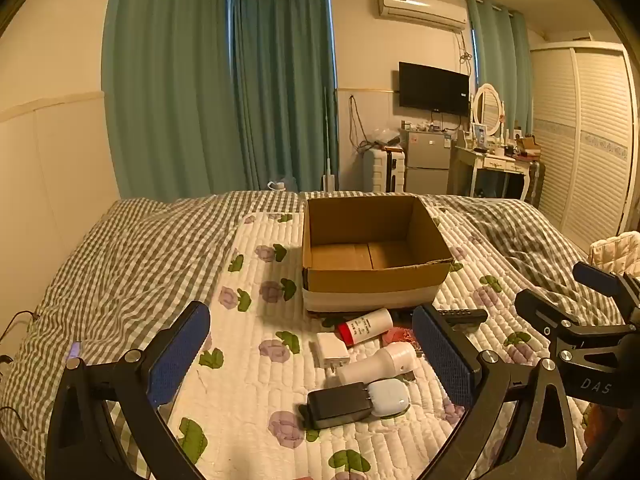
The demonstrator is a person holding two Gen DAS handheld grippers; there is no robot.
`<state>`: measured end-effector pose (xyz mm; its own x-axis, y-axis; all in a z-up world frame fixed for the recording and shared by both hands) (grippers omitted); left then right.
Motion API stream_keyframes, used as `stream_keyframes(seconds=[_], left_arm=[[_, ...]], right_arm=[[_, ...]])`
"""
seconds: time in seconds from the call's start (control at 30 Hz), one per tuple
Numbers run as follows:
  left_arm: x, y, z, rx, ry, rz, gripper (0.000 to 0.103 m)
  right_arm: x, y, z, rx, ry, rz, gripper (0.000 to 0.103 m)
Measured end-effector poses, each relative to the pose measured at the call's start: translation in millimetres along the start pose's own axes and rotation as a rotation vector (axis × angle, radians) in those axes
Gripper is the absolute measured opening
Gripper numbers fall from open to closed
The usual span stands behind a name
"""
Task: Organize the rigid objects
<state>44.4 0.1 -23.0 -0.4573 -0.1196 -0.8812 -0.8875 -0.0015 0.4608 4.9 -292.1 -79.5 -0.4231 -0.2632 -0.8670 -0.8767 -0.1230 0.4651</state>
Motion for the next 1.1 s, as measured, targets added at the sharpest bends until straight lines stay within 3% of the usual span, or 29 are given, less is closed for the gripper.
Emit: stream_keyframes(seconds=[1.1], left_arm=[[6.3, -5.5, 4.2, 0.006, 0.005, 0.011, 0.103]], right_arm=[[5.2, -4.6, -0.4, -0.010, -0.008, 0.019, 0.103]])
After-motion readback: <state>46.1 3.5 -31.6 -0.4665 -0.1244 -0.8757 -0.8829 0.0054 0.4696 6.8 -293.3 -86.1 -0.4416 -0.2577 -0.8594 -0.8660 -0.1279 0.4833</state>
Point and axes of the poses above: each gripper's, at about its wrist camera, not at the fingertips, and y roughly against the way its jaws point, z to its left, x to its underside, the point moved 5 cm from there along -y, roughly the way its jaws point, and after that the axes turned 10 degrees about y, right-handed, at the moved point
